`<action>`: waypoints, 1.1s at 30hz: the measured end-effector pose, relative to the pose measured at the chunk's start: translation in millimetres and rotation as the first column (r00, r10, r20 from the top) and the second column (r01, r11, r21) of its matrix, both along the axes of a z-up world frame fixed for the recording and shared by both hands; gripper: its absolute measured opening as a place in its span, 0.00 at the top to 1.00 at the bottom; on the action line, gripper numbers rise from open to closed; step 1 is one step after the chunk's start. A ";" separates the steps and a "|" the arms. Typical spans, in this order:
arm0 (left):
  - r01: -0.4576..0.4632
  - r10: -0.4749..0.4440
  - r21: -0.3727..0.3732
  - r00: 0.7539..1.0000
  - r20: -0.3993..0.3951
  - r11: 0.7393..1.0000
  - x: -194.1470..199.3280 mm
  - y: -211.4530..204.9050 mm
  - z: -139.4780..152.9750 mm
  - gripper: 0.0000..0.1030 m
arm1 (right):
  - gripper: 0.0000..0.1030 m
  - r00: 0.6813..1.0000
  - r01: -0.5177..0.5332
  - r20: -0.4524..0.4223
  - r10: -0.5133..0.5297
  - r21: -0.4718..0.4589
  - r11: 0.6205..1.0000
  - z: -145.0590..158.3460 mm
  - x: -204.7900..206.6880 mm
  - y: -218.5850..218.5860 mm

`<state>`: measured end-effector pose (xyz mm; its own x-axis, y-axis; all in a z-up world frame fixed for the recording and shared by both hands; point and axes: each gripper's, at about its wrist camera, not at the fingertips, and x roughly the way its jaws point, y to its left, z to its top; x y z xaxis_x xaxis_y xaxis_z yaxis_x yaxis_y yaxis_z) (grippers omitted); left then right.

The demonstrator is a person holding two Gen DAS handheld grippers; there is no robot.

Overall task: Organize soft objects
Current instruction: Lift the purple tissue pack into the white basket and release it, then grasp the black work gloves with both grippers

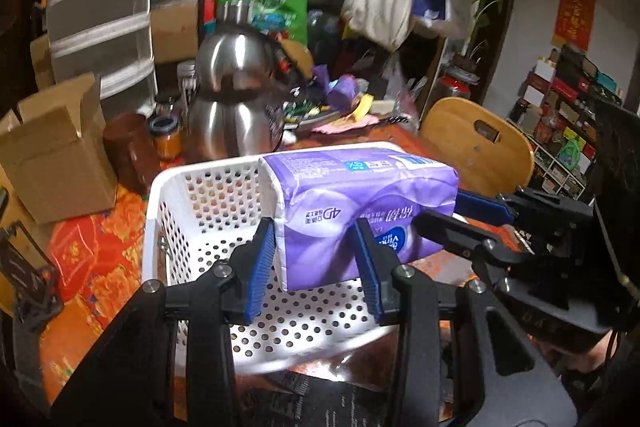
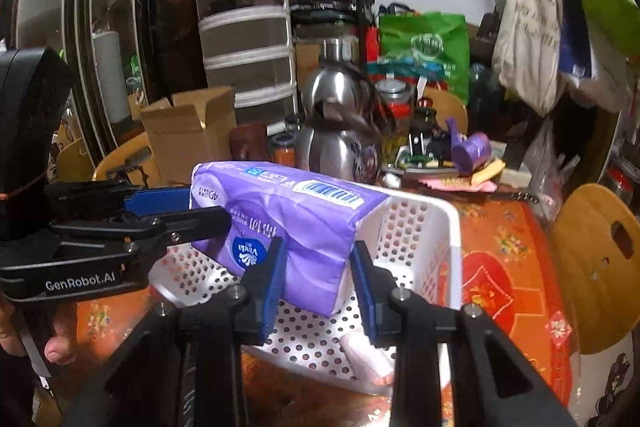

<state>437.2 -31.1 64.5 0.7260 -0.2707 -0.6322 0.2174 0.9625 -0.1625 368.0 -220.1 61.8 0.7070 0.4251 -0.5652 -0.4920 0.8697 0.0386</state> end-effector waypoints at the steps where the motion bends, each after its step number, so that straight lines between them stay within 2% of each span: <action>1: -0.007 0.007 -0.009 1.000 -0.012 1.000 6.7 2.3 -4.7 0.64 | 0.70 1.000 0.001 -0.002 -0.001 0.000 1.000 -3.0 2.1 1.0; 6: -0.027 0.027 -0.038 1.000 -0.010 0.999 14.8 8.5 -13.7 0.63 | 0.69 1.000 0.002 0.026 -0.002 0.002 1.000 -6.7 11.0 4.2; 8: -0.040 0.039 -0.056 0.999 -0.014 0.998 18.2 11.6 -15.6 0.56 | 0.67 0.999 0.008 0.049 -0.008 -0.019 1.000 -7.8 12.0 7.5; 9: -0.037 0.036 -0.064 0.999 -0.018 0.997 18.3 13.3 -17.0 0.46 | 0.66 0.998 0.009 0.056 -0.007 -0.044 0.999 -8.7 10.9 11.1; 10: -0.037 0.036 -0.065 0.999 -0.018 0.997 18.6 14.8 -19.0 0.36 | 0.62 0.998 0.010 0.060 -0.006 -0.072 0.997 -11.2 10.1 13.6; 11: -0.046 0.045 -0.056 0.999 -0.014 0.997 16.3 15.8 -20.0 0.31 | 0.59 0.998 0.027 0.067 -0.020 -0.100 0.995 -14.6 8.8 14.8; 12: -0.056 0.056 -0.043 0.998 -0.008 0.997 14.7 17.5 -20.7 0.24 | 0.46 0.997 0.037 0.064 -0.031 -0.101 0.994 -16.7 8.0 13.5; 13: -0.061 0.061 -0.034 0.998 0.002 0.998 13.1 19.5 -21.2 0.22 | 0.32 0.998 0.044 0.045 -0.040 -0.080 0.996 -18.8 8.8 9.0; 14: -0.065 0.065 -0.031 0.998 0.002 0.997 12.0 21.5 -21.7 0.22 | 0.27 0.998 0.047 0.036 -0.045 -0.066 0.997 -19.3 9.5 5.8; 19: -0.085 0.084 -0.030 0.996 -0.015 0.996 6.9 30.1 -24.3 0.20 | 0.27 0.998 0.066 0.002 -0.066 -0.027 0.997 -17.6 9.4 -7.9; 24: -0.088 0.087 -0.009 0.996 -0.029 0.996 -0.8 30.8 -28.8 0.20 | 0.27 0.998 0.067 -0.010 -0.067 -0.029 0.997 -17.9 2.1 -11.3; 27: -0.084 0.084 -0.017 0.996 -0.032 0.996 -12.1 32.0 -29.3 0.20 | 0.27 0.998 0.067 -0.019 -0.067 -0.015 0.998 -17.8 -6.9 -14.5; 33: -0.107 0.109 0.030 0.993 -0.055 0.994 -46.6 35.7 -27.8 0.20 | 0.27 0.995 0.095 -0.031 -0.094 0.015 0.995 -16.9 -31.1 -28.5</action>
<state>390.5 4.6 36.6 0.7127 -0.1752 -0.6793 0.1031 0.9840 -0.1456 336.9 -248.6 44.9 0.7270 0.3668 -0.5804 -0.4059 0.9114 0.0675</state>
